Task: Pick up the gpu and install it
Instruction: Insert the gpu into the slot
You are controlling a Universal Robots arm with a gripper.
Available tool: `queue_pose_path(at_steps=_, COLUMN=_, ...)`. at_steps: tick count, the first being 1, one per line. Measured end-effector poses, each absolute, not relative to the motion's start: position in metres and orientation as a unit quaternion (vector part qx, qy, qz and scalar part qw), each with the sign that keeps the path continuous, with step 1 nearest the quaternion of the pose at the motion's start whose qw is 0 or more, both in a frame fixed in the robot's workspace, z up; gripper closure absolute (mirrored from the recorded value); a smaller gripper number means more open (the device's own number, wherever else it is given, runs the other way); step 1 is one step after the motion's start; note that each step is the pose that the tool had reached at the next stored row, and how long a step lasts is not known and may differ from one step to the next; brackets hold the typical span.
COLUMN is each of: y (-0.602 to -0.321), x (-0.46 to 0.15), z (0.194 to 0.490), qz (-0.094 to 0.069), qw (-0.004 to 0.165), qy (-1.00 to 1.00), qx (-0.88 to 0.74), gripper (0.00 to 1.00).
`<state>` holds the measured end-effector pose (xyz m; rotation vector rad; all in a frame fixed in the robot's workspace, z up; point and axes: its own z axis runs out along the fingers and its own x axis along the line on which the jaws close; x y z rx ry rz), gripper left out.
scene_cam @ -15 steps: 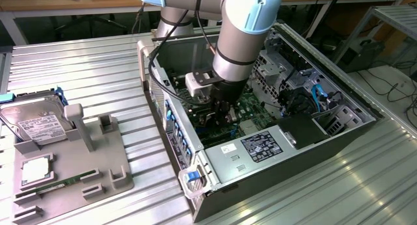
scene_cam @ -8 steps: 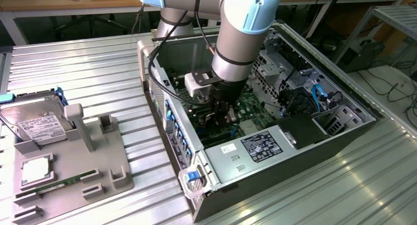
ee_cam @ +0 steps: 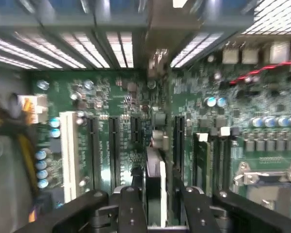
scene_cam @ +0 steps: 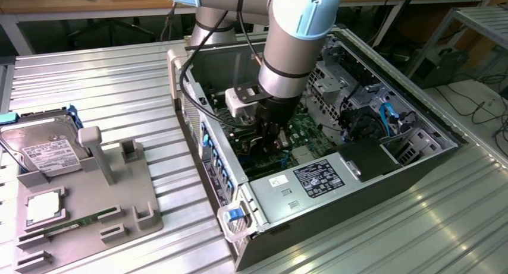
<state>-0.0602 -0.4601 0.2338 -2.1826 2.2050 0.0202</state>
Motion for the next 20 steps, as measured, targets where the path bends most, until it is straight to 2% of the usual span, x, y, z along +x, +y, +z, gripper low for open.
queue_pose_path(at_steps=12, y=-0.456, x=-0.06, z=0.283, qz=-0.002, qw=0.027, qy=0.71, qx=-0.703, gripper=0.65)
queue_pose_path(at_steps=17, y=-0.456, x=-0.06, z=0.285, qz=-0.003, qw=0.028, qy=0.71, qx=-0.703, gripper=0.67)
queue_pose_path(at_steps=20, y=-0.456, x=-0.06, z=0.285, qz=-0.003, qw=0.027, qy=0.71, qx=-0.703, gripper=0.85)
